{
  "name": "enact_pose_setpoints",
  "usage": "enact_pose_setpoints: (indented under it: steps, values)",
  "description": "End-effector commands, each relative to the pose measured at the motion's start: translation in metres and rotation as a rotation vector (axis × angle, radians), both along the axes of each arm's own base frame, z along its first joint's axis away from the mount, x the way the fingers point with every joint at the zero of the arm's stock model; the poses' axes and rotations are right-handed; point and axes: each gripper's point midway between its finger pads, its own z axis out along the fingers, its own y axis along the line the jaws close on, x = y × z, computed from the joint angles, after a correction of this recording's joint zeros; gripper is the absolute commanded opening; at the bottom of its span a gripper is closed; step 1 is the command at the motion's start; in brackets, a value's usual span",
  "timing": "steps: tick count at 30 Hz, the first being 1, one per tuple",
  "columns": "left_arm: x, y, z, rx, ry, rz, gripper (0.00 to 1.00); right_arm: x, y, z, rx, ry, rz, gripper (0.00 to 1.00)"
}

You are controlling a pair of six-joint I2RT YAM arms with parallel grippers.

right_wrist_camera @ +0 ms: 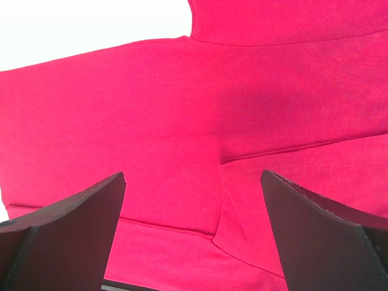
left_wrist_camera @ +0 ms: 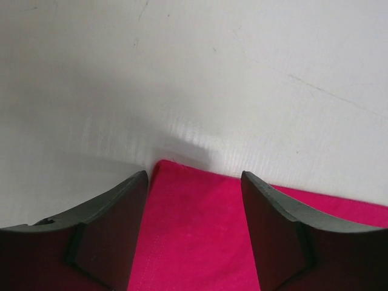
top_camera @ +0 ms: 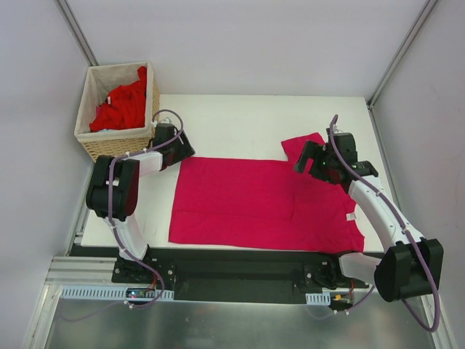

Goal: Fold and stack the t-shirts

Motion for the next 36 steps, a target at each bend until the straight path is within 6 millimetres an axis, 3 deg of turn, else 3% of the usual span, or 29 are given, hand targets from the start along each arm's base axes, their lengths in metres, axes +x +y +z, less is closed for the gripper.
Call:
enact_pose_setpoints:
  steps: [1, 7, 22, 26, 28, 32, 33, 36]
  values:
    - [-0.001, 0.004, -0.008, 0.028, 0.029, 0.041, 0.61, 0.002, 0.004, 0.016, 0.014, -0.042, 0.017, 0.99]
    - [-0.008, 0.006, -0.015, 0.02, 0.055, 0.065, 0.4, 0.001, 0.003, 0.016, 0.012, -0.039, 0.018, 0.99]
    - [-0.012, 0.011, -0.026, 0.039, 0.087, 0.09, 0.17, 0.001, 0.002, 0.018, 0.007, -0.043, 0.02, 0.99]
    - [-0.012, 0.011, -0.027, 0.041, 0.091, 0.093, 0.03, 0.002, 0.002, 0.019, 0.007, -0.046, 0.016, 0.99]
    - [-0.012, 0.012, -0.027, 0.039, 0.093, 0.094, 0.0, 0.005, 0.001, 0.022, 0.003, -0.055, 0.004, 0.99]
    - [-0.013, 0.01, -0.025, 0.031, 0.093, 0.096, 0.0, 0.026, -0.013, 0.027, -0.027, -0.081, -0.07, 0.99]
    - [-0.012, 0.011, -0.024, 0.032, 0.091, 0.097, 0.0, 0.037, -0.019, 0.021, -0.032, -0.061, -0.096, 0.99]
    - [-0.011, 0.011, -0.023, 0.035, 0.089, 0.096, 0.0, 0.067, -0.03, 0.031, -0.024, -0.076, -0.143, 0.99]
